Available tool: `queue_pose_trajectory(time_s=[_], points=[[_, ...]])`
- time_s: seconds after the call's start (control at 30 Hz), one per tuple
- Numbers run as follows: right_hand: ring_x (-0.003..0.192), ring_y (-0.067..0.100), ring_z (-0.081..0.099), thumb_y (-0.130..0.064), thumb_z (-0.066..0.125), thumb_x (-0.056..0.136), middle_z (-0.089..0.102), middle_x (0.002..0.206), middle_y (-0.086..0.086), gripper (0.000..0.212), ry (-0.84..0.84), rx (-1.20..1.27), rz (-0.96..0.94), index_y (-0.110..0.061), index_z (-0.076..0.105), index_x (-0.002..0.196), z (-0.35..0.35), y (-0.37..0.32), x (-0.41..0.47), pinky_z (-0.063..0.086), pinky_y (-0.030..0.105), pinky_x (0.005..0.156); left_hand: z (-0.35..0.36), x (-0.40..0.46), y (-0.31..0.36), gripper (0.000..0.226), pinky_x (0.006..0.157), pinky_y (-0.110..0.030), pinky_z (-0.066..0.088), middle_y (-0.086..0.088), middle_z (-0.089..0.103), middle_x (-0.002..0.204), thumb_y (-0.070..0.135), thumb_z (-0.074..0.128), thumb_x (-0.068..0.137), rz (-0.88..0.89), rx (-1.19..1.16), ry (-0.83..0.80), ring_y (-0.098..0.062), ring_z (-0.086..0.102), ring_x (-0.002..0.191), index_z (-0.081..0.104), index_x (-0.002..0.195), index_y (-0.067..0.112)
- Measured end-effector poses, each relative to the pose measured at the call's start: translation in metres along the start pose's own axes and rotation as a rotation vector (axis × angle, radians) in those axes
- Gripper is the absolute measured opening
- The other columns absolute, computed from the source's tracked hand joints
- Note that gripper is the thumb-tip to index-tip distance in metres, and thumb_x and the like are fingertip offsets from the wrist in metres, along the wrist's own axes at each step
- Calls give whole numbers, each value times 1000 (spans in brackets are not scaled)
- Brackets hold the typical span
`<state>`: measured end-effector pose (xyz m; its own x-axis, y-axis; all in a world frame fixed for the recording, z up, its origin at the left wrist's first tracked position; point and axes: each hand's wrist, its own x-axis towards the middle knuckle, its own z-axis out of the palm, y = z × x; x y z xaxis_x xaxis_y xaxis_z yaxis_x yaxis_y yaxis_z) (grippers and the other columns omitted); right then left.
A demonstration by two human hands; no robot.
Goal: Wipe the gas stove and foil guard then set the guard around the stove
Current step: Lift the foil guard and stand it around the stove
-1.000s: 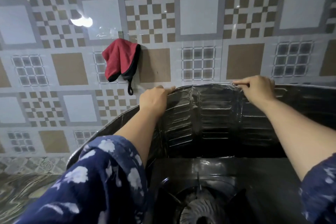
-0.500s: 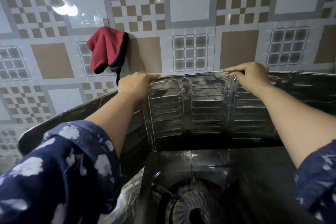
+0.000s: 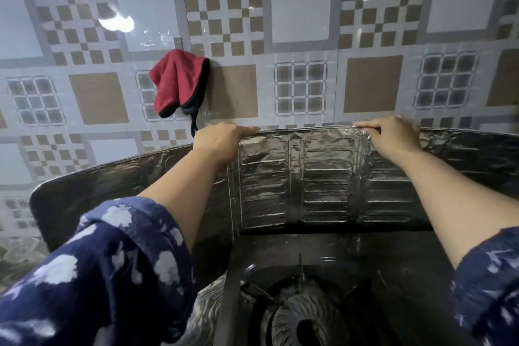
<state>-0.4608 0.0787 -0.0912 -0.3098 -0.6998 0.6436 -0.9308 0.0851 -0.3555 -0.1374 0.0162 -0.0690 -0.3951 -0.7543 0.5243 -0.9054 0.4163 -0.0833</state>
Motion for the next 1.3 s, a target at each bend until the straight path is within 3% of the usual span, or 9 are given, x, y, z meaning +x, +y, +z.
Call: queue_pose_trajectory(time_s=[0.1,0.23,0.33,0.53,0.63,0.73,1.0,1.13,1.3], points=[[117,32,49,-32,58,91,67,121,6,28,-8,-82,-16,-33,65,118,1,-5,-3,30,39,96,4,5,-1,79,69,-35,44,1,56,137,-4,35,90,-6,-5,14,-28,58,115,36,135,61],[106,31,54,-24,63,88,71,112,4,24,85,-10,-58,-31,70,111,-1,-13,8,33,36,91,3,10,-4,69,73,-35,44,-3,58,135,2,35,93,-30,-10,78,-31,58,117,41,134,57],[106,32,55,-22,61,89,72,112,4,24,144,32,-65,-29,70,110,-13,-20,22,36,38,95,-4,19,-2,62,77,-38,46,-6,60,129,7,34,96,-31,-19,129,-34,58,113,42,135,55],[105,33,54,-17,62,89,72,108,8,22,104,93,-29,-23,72,107,13,-9,13,42,40,96,15,7,3,65,77,-39,46,-2,58,131,3,33,96,-25,-36,91,-32,58,114,40,138,53],[103,33,55,-15,62,88,74,105,7,22,128,121,4,-22,73,106,29,4,5,42,36,90,30,0,8,72,64,-37,44,-2,59,122,-3,33,93,-15,-49,75,-32,61,102,36,141,50],[102,33,55,-13,62,88,74,105,6,22,129,133,-4,-21,73,105,32,5,3,43,37,91,34,1,10,73,63,-36,44,-2,58,117,-4,33,92,0,-60,77,-34,62,97,36,141,50],[96,31,61,-15,66,85,74,99,7,20,233,247,-23,-22,74,101,11,-3,26,50,40,91,0,10,2,60,60,-32,30,3,47,86,6,42,95,48,42,288,-32,60,82,42,139,46],[102,33,61,-13,66,85,73,103,10,20,139,249,50,-15,73,104,25,2,9,49,41,94,24,-11,2,66,60,-34,36,-2,59,102,1,39,93,51,-8,209,-33,62,89,39,141,45],[103,35,60,-14,66,86,73,102,10,18,41,177,88,-15,74,102,38,9,-6,47,47,98,43,-17,6,71,59,-34,36,0,53,103,-2,35,94,32,-15,58,-31,61,93,31,144,48]])
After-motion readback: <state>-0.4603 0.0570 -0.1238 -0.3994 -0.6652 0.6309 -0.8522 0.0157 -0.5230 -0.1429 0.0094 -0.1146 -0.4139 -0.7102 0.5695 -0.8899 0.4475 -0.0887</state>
